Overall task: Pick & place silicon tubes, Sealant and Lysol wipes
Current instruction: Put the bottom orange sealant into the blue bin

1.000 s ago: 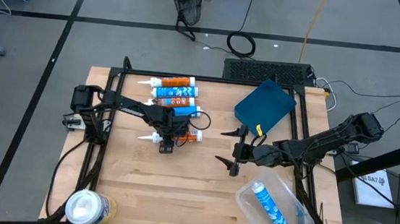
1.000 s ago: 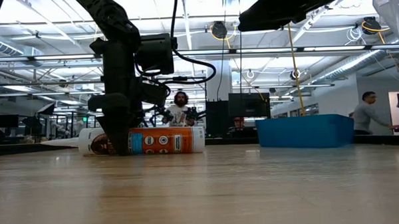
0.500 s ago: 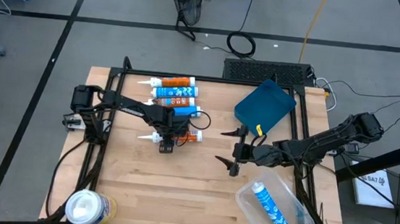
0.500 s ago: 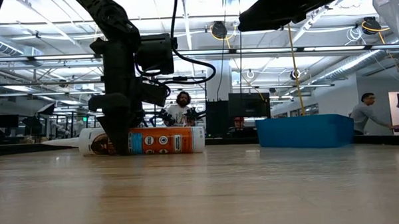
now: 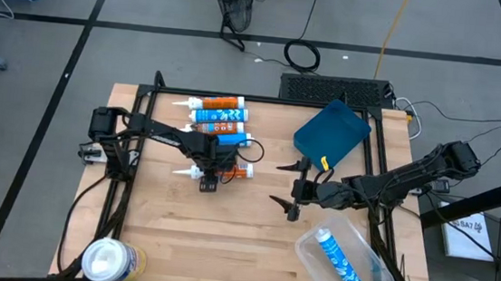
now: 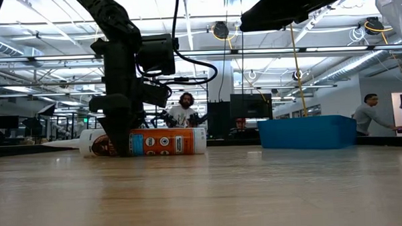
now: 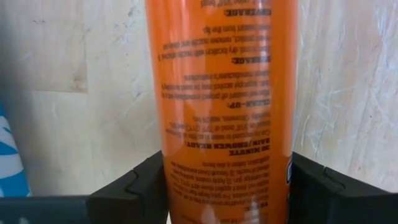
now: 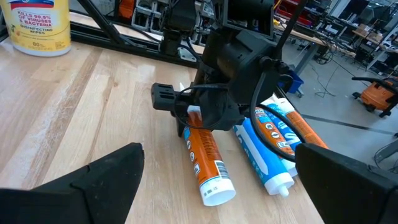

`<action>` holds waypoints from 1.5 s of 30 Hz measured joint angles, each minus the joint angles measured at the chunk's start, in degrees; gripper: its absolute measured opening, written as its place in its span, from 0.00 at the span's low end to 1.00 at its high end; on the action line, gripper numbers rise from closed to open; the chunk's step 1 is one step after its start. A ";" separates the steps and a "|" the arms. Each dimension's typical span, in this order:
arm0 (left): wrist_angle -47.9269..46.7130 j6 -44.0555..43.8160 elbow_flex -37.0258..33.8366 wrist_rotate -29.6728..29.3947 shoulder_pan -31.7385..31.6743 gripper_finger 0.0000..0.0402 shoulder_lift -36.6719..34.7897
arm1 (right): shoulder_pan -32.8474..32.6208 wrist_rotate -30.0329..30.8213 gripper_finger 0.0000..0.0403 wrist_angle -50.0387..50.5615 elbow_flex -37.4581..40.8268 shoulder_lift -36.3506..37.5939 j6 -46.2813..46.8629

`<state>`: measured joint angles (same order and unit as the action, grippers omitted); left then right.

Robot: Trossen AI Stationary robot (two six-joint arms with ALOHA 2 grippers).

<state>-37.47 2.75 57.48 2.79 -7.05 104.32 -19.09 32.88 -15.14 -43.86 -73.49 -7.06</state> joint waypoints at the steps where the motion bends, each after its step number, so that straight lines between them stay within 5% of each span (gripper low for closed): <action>1: 0.00 0.00 0.01 0.00 -0.02 0.58 0.00 | 0.00 0.00 0.97 0.00 0.00 0.00 -0.01; 12: 0.06 0.27 0.01 -0.14 0.05 0.66 0.02 | -0.01 -0.01 0.97 0.00 0.00 0.00 -0.01; 20: -0.10 3.57 0.01 -6.83 1.61 0.52 -1.39 | 0.02 0.17 0.97 -0.04 0.00 -0.02 -0.03; 28: 0.44 1.82 -0.14 -14.67 4.31 0.52 -12.12 | 3.09 0.09 0.97 -0.67 0.33 -0.66 1.82; 36: 8.02 6.39 -0.14 -16.32 6.85 0.52 -20.58 | 6.69 -0.05 0.97 -7.08 2.36 -2.98 1.29; 45: 26.11 18.06 -0.06 -4.91 7.46 0.52 -24.42 | 9.16 -2.26 0.97 -15.90 2.56 -6.16 -0.13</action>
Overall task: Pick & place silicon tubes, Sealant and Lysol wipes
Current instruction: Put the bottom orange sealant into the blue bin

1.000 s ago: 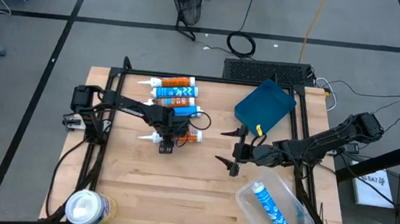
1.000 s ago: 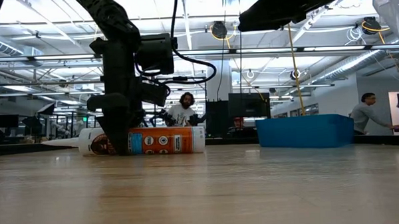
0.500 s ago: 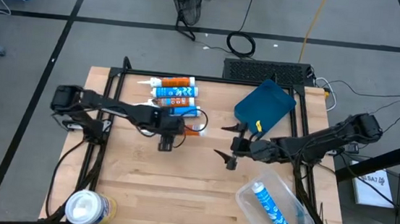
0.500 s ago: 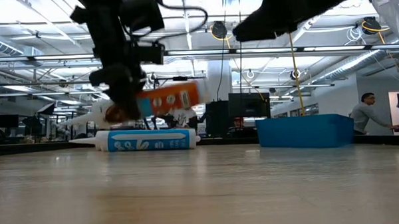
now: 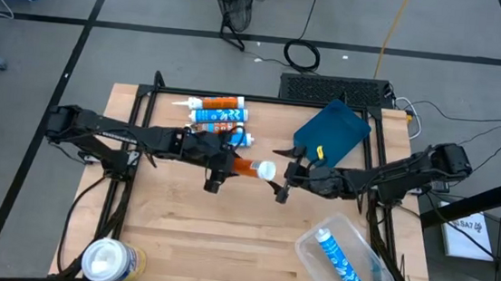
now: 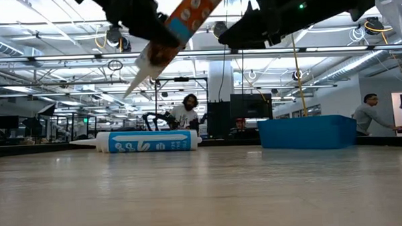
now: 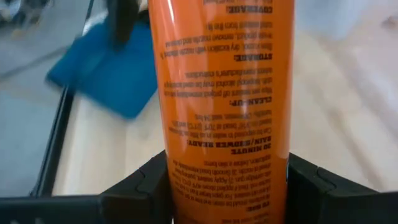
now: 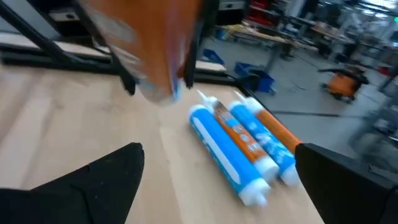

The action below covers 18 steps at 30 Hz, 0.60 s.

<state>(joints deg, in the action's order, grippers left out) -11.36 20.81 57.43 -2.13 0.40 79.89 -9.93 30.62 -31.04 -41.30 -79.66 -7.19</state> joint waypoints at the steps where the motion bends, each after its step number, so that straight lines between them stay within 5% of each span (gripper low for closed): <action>1: 0.92 0.74 0.00 0.82 0.00 0.52 0.11 | 0.30 -1.77 0.97 -1.30 0.00 0.00 -0.04; 11: 2.91 1.26 -0.02 0.65 -0.20 0.52 0.09 | 3.79 -23.23 0.97 -18.51 0.00 0.02 -1.37; 18: 4.69 1.19 0.00 1.36 -1.25 0.52 0.07 | 5.42 -24.93 0.97 -20.89 0.00 0.00 -1.46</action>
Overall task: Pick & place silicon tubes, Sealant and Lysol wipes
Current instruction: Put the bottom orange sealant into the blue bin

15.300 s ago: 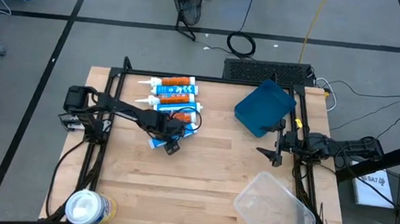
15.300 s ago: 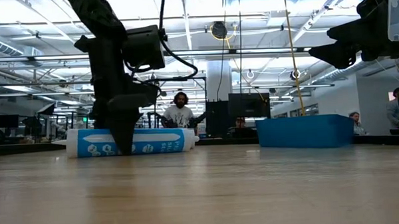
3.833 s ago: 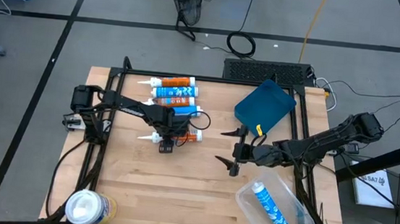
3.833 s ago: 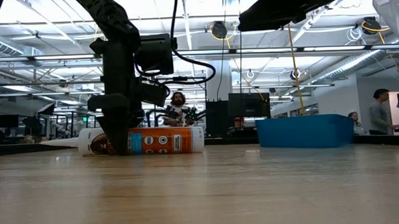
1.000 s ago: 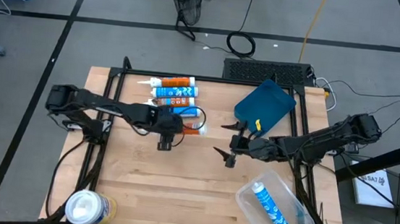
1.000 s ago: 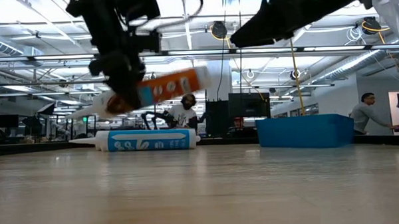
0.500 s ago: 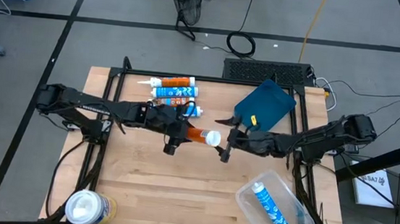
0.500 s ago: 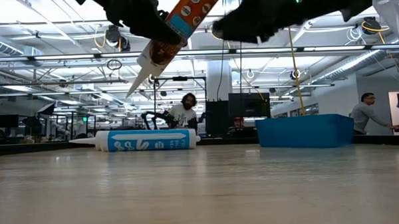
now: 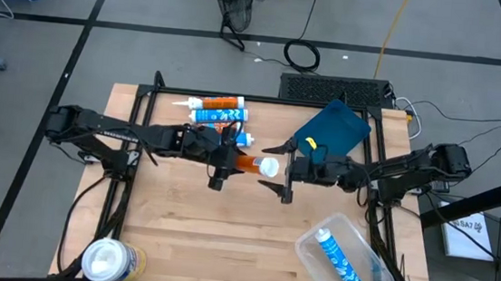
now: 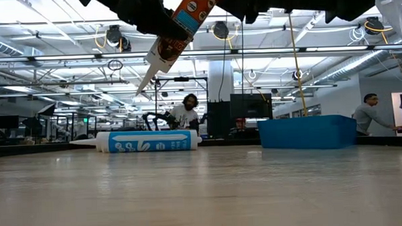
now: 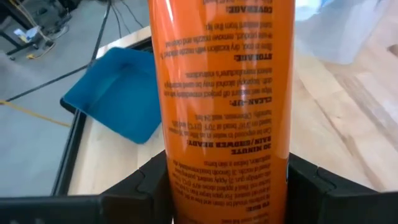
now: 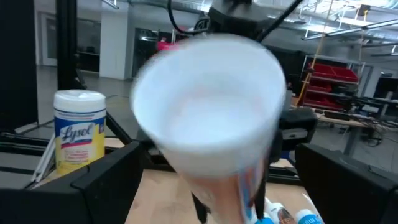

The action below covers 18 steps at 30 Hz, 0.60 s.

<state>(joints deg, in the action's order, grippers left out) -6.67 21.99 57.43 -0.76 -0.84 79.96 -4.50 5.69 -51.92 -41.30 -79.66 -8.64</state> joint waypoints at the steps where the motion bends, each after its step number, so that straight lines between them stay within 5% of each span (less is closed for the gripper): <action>1: 0.06 -0.02 0.00 0.60 -0.20 0.52 -0.02 | 0.06 0.01 0.97 0.04 0.00 0.00 0.00; 18: 6.57 -0.02 0.12 5.29 -1.16 0.52 2.67 | 2.92 -3.22 0.97 -2.71 -0.33 -0.37 0.39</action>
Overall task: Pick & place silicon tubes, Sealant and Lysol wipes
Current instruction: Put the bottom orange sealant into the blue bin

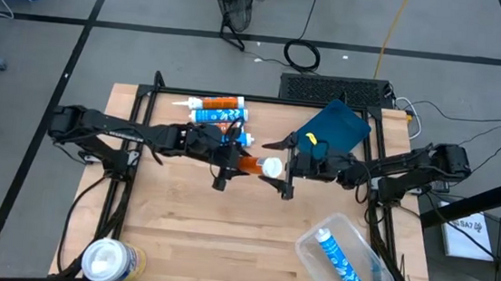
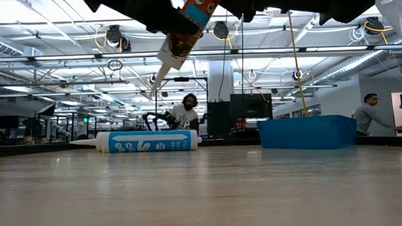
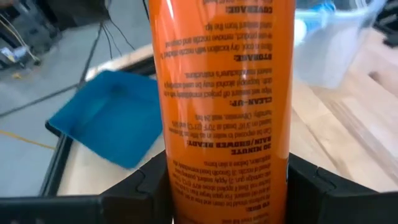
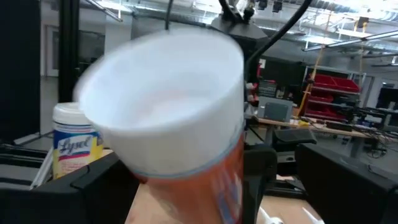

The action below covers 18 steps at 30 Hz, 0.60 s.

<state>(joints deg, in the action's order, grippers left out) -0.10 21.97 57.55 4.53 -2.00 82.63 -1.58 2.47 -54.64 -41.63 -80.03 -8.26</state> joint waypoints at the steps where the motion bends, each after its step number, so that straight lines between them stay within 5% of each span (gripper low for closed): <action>1: -0.14 -0.13 0.01 -0.16 -0.09 0.52 0.13 | 0.27 -0.05 0.97 -0.42 0.00 -0.50 -0.01; 10: 0.22 -0.88 -0.01 0.99 -1.41 0.52 1.51 | 0.83 0.25 0.92 -1.22 -3.32 -6.56 0.09; 18: -1.34 -1.43 -0.01 0.51 -1.49 0.52 1.46 | 0.74 0.51 0.55 1.03 -3.76 -7.04 -0.41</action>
<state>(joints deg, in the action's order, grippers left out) -1.44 20.54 57.54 5.04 -3.49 84.09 -0.84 2.98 -53.60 -45.39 -87.07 -8.67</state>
